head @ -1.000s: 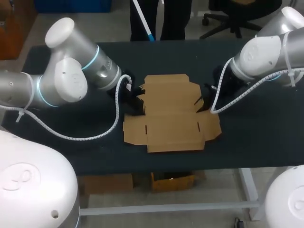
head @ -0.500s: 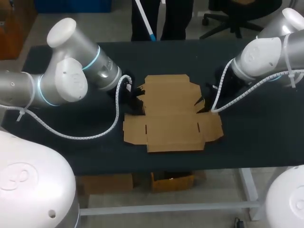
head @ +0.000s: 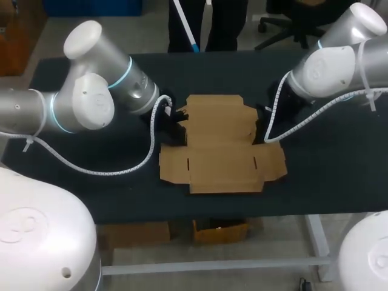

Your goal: Assemble the packaging by folding the flat box into shape, placing the metal phone stand inside, and closing the box properly

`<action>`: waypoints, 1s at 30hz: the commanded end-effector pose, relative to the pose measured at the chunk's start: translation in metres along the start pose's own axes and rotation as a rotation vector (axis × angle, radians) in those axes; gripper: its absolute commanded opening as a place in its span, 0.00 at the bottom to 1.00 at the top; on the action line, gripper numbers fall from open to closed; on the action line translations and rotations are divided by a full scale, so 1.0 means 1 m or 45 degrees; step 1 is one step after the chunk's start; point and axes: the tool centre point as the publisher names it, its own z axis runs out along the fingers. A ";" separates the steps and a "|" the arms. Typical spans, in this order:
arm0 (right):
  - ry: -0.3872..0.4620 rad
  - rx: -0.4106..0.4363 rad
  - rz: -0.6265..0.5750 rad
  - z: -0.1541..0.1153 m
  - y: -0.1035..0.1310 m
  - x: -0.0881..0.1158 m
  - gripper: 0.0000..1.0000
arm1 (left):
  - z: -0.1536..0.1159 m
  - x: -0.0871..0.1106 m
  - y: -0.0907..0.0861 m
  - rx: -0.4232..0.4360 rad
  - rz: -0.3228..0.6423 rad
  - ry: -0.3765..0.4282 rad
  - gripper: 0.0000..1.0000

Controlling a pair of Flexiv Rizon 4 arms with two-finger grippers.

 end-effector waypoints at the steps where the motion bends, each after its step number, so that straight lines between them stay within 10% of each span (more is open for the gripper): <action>1: -0.009 -0.008 0.002 -0.001 -0.003 0.002 0.00 | -0.005 0.005 0.002 0.008 -0.005 -0.047 0.00; 30: -0.048 -0.008 0.012 0.007 -0.004 0.010 0.00 | 0.002 0.017 -0.005 0.006 0.042 -0.038 0.00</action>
